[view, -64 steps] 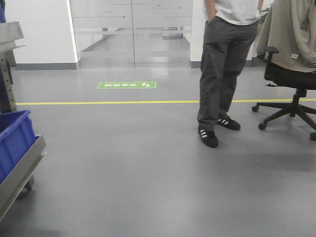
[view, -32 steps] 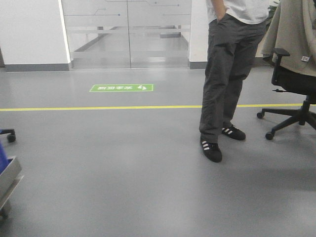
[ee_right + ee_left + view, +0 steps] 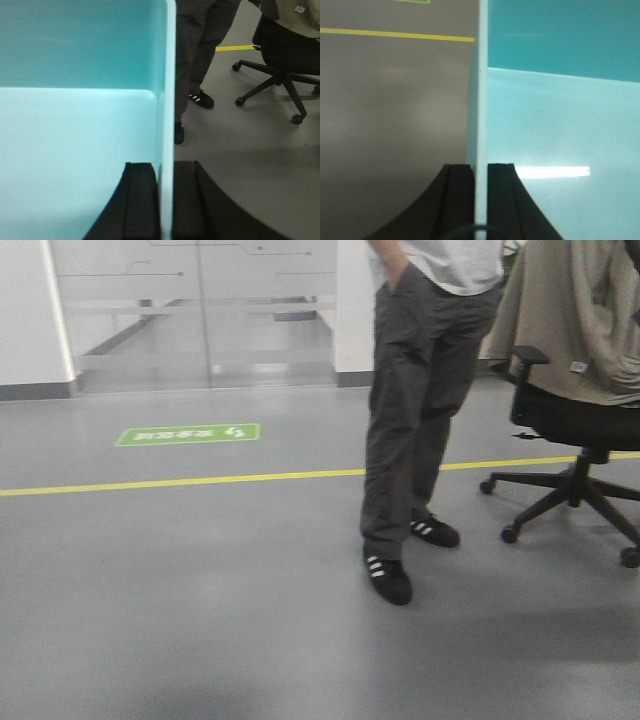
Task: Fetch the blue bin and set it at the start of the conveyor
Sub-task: 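Hold the bin with both grippers while driving to the red conveyor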
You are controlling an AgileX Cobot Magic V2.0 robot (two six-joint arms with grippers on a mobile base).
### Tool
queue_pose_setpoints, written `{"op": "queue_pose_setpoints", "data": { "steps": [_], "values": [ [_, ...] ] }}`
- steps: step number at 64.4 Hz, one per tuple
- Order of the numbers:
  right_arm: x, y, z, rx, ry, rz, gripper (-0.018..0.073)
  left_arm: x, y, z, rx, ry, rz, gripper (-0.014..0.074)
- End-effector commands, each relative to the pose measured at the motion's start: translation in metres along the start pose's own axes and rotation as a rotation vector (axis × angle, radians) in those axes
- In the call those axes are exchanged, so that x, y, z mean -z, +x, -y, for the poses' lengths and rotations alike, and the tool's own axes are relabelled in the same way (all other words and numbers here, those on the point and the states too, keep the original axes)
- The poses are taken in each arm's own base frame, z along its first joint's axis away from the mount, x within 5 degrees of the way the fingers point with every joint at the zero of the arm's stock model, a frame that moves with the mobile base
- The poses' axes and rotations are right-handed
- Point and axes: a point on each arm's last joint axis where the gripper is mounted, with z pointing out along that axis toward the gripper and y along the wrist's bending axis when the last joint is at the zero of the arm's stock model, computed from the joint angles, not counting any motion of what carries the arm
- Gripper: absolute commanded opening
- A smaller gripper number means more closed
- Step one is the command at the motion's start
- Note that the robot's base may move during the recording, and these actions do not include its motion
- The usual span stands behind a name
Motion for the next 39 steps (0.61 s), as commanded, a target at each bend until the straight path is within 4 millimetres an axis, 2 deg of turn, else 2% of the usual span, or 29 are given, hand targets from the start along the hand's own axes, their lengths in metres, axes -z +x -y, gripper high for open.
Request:
{"op": "queue_pose_setpoints", "data": {
  "steps": [1,39],
  "values": [
    [0.0055,-0.0061,0.0049,0.022,0.029,0.050,-0.0158,0.0085,-0.0076,0.0009,0.001,0.023,0.063,-0.0111],
    [0.0055,-0.0048,0.0066,0.026,0.047,0.036,-0.0158,0.0085,-0.0088,-0.0011,-0.013,0.001,0.077,-0.0111]
  ]
}}
